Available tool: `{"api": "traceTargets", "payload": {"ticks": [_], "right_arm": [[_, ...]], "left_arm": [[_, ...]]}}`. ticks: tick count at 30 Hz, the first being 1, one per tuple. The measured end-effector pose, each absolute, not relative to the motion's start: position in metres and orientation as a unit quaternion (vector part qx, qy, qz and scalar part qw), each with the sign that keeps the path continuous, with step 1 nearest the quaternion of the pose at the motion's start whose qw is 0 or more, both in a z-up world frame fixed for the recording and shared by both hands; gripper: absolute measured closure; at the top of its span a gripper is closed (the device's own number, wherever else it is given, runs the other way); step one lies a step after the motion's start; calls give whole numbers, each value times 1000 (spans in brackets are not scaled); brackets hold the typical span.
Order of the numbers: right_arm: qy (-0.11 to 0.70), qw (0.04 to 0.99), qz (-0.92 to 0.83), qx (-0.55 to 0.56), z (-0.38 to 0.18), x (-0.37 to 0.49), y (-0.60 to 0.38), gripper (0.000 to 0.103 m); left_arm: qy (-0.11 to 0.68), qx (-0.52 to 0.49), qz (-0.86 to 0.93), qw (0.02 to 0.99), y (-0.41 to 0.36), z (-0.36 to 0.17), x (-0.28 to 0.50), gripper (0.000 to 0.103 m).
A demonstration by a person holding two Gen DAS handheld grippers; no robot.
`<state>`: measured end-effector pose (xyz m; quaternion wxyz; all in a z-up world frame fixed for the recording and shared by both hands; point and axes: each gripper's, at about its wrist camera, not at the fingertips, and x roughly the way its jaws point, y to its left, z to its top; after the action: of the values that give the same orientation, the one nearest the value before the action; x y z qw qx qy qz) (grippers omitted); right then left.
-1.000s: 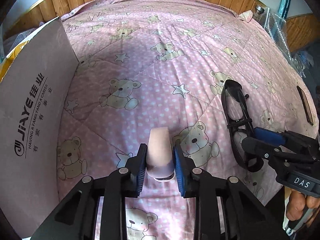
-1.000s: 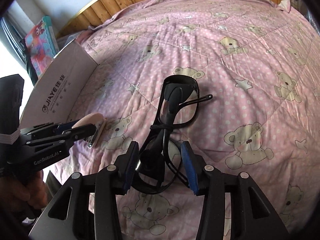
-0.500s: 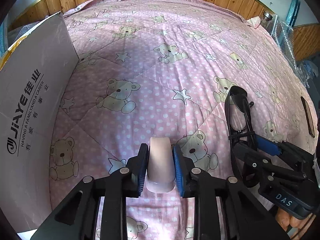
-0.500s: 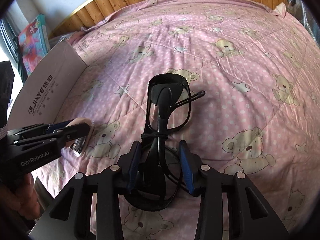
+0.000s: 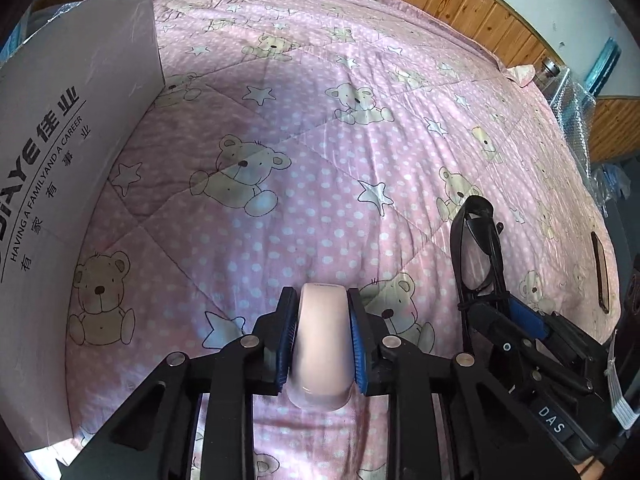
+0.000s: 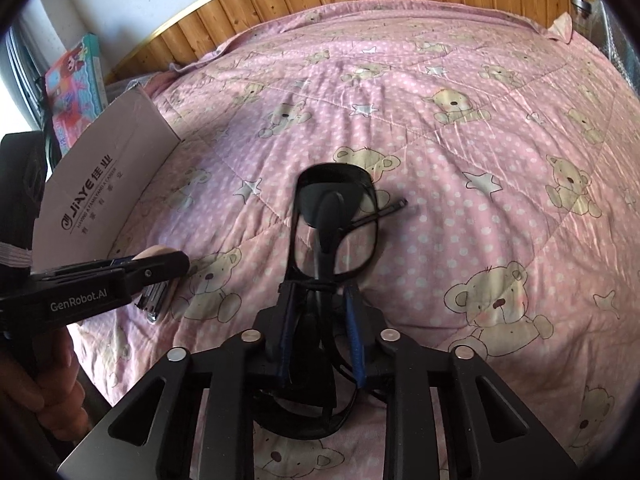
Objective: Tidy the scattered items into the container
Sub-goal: 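Carry the stapler and black glasses over the cardboard box with both tools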
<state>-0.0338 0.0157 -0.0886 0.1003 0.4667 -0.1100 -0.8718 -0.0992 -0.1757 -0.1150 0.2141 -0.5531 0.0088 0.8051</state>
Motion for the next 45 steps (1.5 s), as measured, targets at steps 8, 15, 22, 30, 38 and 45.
{"api": "traceTargets", "payload": {"ticks": [8,15,22,30,38,45], "right_arm": [[-139,109,-866,468,-76,-21,20,84],[-166,114,-866,458,-58,-9,23,84],[-168,122,-867,452,-45,4,12,84],[-165,135,-873,439,-24,12,-6,84],[-136,155,-892,402,20,20,-34,84],[-108,177,-900,384,43,16,-67,84]], "left_arm": [[22,-530,820,215,-180,-97,-89,78],[28,-501,836,223,-183,-71,-81,78],[39,-475,850,224,-188,-41,-69,78],[36,-438,867,233,-202,-3,-53,78],[31,-406,881,240,-218,27,-47,78],[16,-393,886,244,-238,45,-49,78]]}}
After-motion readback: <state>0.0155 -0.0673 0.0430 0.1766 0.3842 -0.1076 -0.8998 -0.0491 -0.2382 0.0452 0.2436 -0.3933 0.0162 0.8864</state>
